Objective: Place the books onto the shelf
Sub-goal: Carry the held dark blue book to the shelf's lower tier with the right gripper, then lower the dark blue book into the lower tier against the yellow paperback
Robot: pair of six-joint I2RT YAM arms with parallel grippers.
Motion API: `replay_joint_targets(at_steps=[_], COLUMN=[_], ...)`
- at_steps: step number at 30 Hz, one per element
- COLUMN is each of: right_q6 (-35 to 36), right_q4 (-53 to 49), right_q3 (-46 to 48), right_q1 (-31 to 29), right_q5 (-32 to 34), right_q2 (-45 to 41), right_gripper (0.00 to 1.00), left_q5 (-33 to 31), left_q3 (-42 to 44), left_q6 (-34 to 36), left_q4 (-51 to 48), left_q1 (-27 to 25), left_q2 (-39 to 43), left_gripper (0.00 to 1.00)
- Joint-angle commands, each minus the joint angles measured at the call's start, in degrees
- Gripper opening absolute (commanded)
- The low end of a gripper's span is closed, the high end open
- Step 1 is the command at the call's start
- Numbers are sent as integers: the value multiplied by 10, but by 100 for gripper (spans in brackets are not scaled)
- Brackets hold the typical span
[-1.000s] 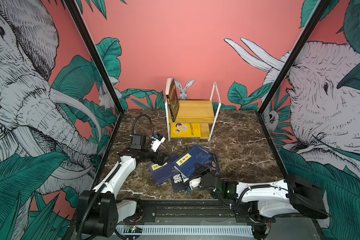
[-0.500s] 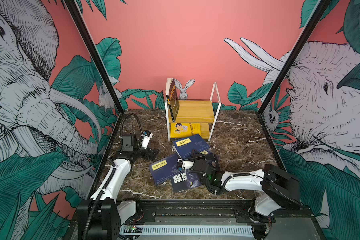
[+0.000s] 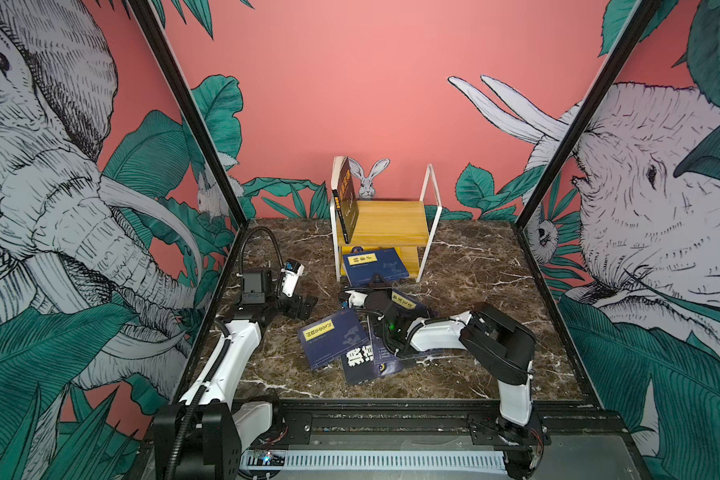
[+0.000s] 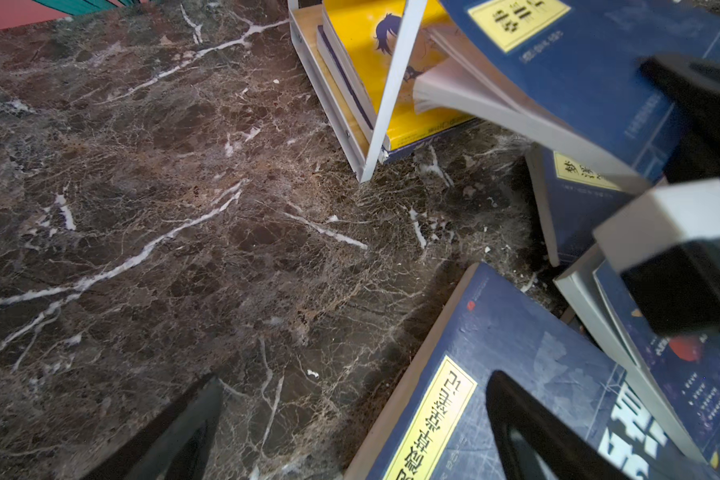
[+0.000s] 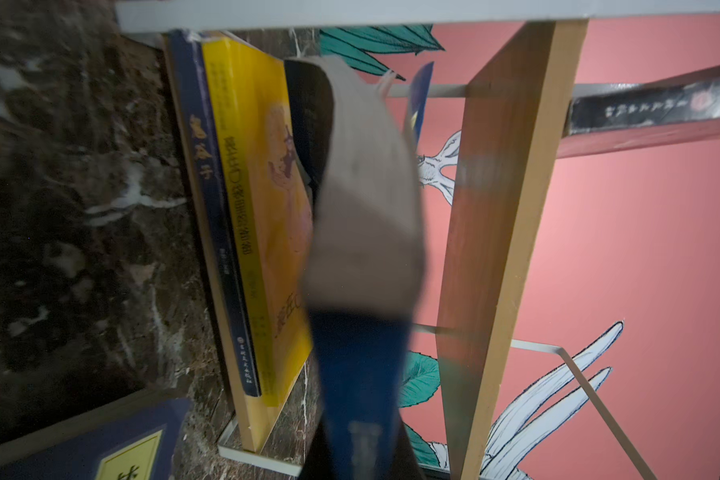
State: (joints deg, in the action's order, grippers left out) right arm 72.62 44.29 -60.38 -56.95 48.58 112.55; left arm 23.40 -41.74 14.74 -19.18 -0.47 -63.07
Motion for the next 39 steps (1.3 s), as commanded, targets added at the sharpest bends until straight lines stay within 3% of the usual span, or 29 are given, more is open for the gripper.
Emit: replay_joint_targets(at_steps=[1, 6, 15, 21, 24, 39], right_q6=[-6, -45, -138, -197, -204, -186], right_q4=[20, -42, -240, -357, -406, -476], right_q3=[-36, -60, -111, -133, -165, -270], right_q1=[13, 14, 16, 17, 16, 21], right_q5=[29, 10, -20, -73, -84, -107], right_q2=[8, 25, 56, 36, 39, 91], right_gripper=[0, 0, 0, 31, 41, 62], left_q5=[21, 33, 48, 58, 59, 65], left_q3=[13, 15, 15, 17, 11, -2], left_q6=[10, 6, 7, 14, 13, -3], left_q4=[6, 14, 16, 16, 6, -6], left_q1=[3, 3, 3, 4, 3, 4], left_q2=[12, 9, 6, 7, 5, 16], left_gripper=[100, 100, 99, 100, 99, 99])
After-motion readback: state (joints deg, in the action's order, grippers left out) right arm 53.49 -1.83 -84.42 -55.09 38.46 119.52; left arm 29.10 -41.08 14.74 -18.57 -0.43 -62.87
